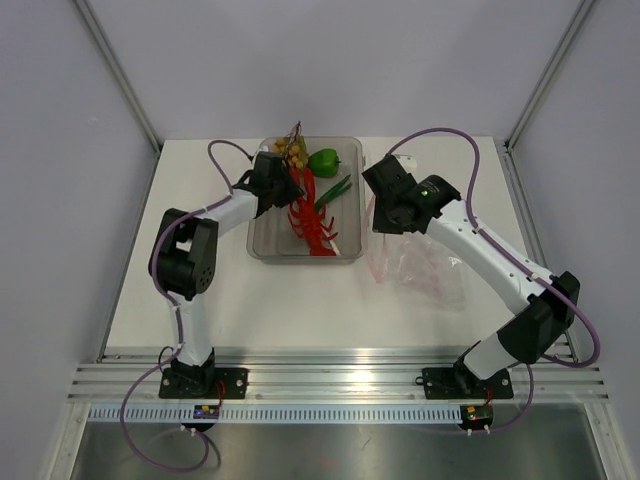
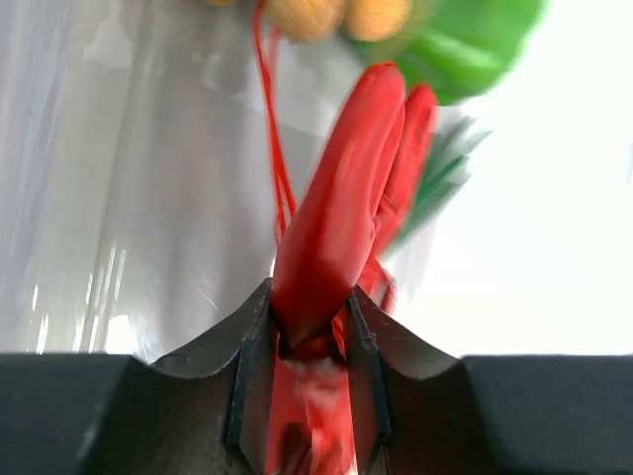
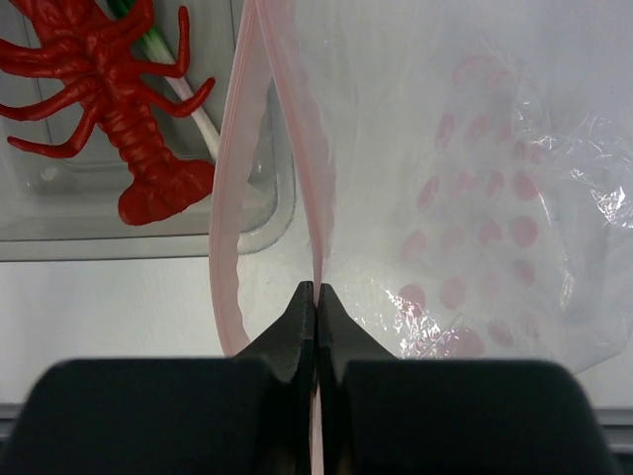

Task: Place the food in the zip-top bag and seal the zipper
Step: Pick up the fake lobster from the bin.

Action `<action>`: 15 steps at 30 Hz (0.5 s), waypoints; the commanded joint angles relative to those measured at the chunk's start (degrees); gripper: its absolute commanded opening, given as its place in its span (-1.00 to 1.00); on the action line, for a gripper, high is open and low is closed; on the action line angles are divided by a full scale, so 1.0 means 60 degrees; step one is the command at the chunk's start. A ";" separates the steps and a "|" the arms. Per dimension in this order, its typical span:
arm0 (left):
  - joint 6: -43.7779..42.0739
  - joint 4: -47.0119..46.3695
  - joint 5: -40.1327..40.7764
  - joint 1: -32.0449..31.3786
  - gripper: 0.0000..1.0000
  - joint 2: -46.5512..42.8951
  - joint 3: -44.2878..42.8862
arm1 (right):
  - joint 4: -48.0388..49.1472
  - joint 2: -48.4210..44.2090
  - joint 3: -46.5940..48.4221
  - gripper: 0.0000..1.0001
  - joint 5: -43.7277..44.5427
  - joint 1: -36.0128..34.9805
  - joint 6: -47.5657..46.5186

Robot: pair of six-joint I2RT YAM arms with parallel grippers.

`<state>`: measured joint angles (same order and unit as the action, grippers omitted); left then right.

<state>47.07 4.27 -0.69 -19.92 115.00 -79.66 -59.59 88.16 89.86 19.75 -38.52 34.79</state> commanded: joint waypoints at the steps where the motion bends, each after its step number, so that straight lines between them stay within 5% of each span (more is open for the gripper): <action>1: -0.0388 0.0034 -0.0339 -0.0034 -1.00 -0.1586 -0.0025 | 0.0293 -0.0001 -0.0021 -1.00 -0.0215 0.0034 0.0106; 15: -0.0857 0.0650 0.0378 -0.0093 -1.00 -0.5015 0.0019 | 0.0821 0.0408 0.0315 -1.00 -0.0845 0.0034 0.0121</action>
<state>42.89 9.76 -0.08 -20.36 88.71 -78.15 -57.12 89.56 89.58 16.16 -38.50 34.83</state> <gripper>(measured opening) 0.285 0.012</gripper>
